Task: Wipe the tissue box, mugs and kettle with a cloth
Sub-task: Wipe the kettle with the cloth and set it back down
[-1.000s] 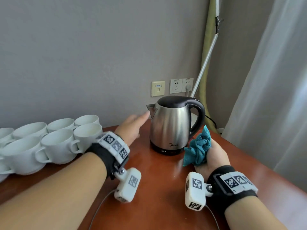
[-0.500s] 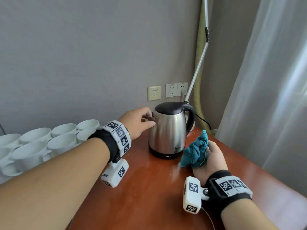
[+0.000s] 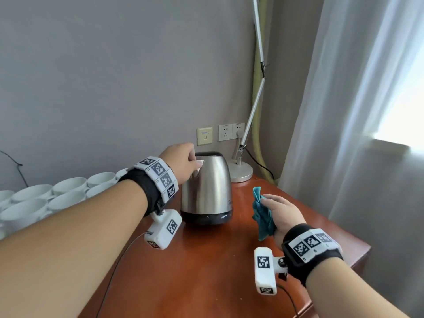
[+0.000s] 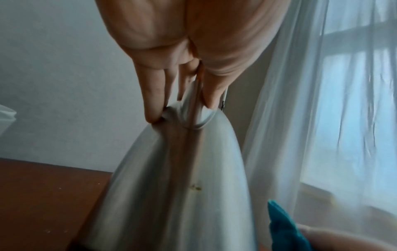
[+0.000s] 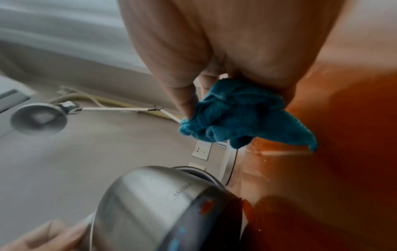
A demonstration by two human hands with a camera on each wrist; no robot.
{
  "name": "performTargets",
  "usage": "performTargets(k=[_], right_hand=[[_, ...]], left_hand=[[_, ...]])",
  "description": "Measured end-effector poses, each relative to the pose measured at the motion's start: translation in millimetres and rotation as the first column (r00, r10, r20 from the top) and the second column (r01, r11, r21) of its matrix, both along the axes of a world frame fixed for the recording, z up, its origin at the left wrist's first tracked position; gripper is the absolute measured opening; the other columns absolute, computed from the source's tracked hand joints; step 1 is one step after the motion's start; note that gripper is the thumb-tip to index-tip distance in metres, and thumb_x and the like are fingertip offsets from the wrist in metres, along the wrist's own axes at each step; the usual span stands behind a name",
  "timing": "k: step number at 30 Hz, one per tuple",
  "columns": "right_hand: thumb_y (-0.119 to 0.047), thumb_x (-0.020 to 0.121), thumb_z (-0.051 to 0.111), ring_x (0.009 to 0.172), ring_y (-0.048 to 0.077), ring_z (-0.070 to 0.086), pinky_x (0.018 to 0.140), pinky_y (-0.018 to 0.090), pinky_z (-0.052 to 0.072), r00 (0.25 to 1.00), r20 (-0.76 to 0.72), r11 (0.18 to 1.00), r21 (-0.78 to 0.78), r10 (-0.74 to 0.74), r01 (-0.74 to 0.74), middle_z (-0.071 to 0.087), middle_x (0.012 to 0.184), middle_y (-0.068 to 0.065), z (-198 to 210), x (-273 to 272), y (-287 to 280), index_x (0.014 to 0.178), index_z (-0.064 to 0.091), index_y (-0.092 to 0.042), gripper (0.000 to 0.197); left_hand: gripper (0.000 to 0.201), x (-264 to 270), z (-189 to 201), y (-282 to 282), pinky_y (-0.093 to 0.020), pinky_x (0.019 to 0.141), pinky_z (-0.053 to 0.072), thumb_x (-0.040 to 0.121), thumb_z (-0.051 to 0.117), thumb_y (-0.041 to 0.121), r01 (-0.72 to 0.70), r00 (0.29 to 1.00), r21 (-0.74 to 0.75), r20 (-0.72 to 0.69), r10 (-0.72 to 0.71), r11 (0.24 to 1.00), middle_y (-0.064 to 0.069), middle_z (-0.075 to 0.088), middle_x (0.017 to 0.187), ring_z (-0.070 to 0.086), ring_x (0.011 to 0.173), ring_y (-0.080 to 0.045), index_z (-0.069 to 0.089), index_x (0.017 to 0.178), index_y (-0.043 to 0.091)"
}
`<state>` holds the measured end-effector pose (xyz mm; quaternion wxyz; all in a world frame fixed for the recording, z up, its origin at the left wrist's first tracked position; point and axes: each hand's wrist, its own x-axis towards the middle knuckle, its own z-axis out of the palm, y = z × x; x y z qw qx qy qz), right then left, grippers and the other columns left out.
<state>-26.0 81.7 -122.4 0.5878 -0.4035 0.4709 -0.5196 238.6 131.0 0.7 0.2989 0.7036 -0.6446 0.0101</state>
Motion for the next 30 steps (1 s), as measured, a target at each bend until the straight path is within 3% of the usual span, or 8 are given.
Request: performTargets(k=[2, 5, 8, 11, 15, 20, 27, 30], right_hand=[[-0.010, 0.095, 0.071, 0.079, 0.036, 0.074, 0.085, 0.058, 0.062, 0.995, -0.095, 0.998, -0.052, 0.025, -0.030, 0.077, 0.096, 0.020, 6, 3, 11, 0.103, 0.074, -0.015, 0.010], [-0.013, 0.090, 0.074, 0.078, 0.039, 0.076, 0.076, 0.061, 0.063, 0.963, -0.264, 0.989, -0.117, 0.056, -0.090, 0.078, 0.089, 0.015, 10, 10, 24, 0.097, 0.075, -0.024, 0.013], [-0.012, 0.091, 0.072, 0.063, 0.028, 0.073, 0.056, 0.040, 0.061, 0.894, -0.445, 0.968, -0.195, 0.056, -0.157, 0.077, 0.081, 0.010, 16, 21, 41, 0.091, 0.073, -0.025, 0.012], [-0.011, 0.093, 0.070, 0.057, 0.020, 0.067, 0.045, 0.025, 0.050, 0.844, -0.534, 0.948, -0.242, 0.047, -0.206, 0.073, 0.080, 0.006, 22, 27, 55, 0.089, 0.070, -0.024, 0.013], [-0.012, 0.092, 0.072, 0.061, 0.027, 0.067, 0.041, 0.022, 0.045, 0.816, -0.577, 0.902, -0.337, 0.028, -0.269, 0.069, 0.094, 0.008, 28, 35, 72, 0.085, 0.072, -0.021, 0.011], [-0.018, 0.090, 0.078, 0.076, 0.017, 0.062, 0.061, 0.029, 0.058, 0.726, -0.687, 0.815, -0.405, 0.029, -0.415, 0.050, 0.103, -0.008, 28, 48, 86, 0.077, 0.069, -0.035, 0.023], [-0.014, 0.090, 0.073, 0.045, 0.019, 0.056, 0.043, 0.024, 0.039, 0.881, -0.473, 0.959, -0.256, -0.012, -0.124, 0.072, 0.079, 0.010, 0, 27, 37, 0.085, 0.074, -0.022, 0.009], [-0.014, 0.094, 0.070, 0.046, 0.023, 0.056, 0.040, 0.024, 0.036, 0.959, -0.283, 0.986, -0.150, 0.026, -0.071, 0.072, 0.074, 0.015, -12, 34, 22, 0.092, 0.075, -0.017, 0.006]], left_hand=[[0.025, 1, 6, 9, -0.040, 0.084, 0.055, 0.096, 0.070, 0.037, -0.026, 1.000, 0.036, -0.005, 0.026, 0.999, 0.000, 0.072, 0.111, 0.067, 0.101, -0.023, 0.060, 0.083, 0.018], [0.031, -1, 10, 19, -0.044, 0.078, 0.062, 0.097, 0.069, 0.036, -0.025, 0.997, 0.106, -0.073, 0.033, 0.994, -0.009, 0.077, 0.092, 0.073, 0.090, -0.025, 0.069, 0.082, 0.009], [0.037, -5, 11, 29, -0.031, 0.065, 0.054, 0.099, 0.067, 0.034, -0.077, 0.994, 0.157, -0.068, 0.088, 0.985, -0.020, 0.077, 0.083, 0.067, 0.064, -0.028, 0.072, 0.085, 0.000], [0.039, -3, 12, 37, -0.031, 0.065, 0.055, 0.098, 0.067, 0.037, -0.126, 0.985, 0.193, -0.091, 0.145, 0.973, -0.021, 0.078, 0.085, 0.075, 0.069, -0.035, 0.071, 0.094, -0.002], [0.038, -3, 14, 36, -0.036, 0.073, 0.060, 0.099, 0.067, 0.038, -0.127, 0.982, 0.225, -0.110, 0.154, 0.966, -0.019, 0.078, 0.088, 0.077, 0.076, -0.034, 0.068, 0.097, 0.001], [0.035, -7, 19, 25, -0.047, 0.080, 0.064, 0.096, 0.070, 0.038, -0.094, 0.984, 0.211, -0.127, 0.123, 0.973, -0.019, 0.076, 0.088, 0.077, 0.083, -0.034, 0.066, 0.092, 0.003], [0.036, 12, 7, 14, -0.057, 0.075, 0.064, 0.081, 0.076, 0.044, 0.062, 0.961, 0.210, -0.276, -0.002, 0.976, -0.001, 0.072, 0.123, 0.068, 0.118, -0.017, 0.057, 0.080, 0.014], [0.040, 15, 8, 11, -0.052, 0.083, 0.063, 0.077, 0.071, 0.053, 0.034, 0.972, 0.210, -0.235, 0.016, 0.977, 0.002, 0.073, 0.120, 0.073, 0.102, -0.021, 0.061, 0.083, 0.015]])
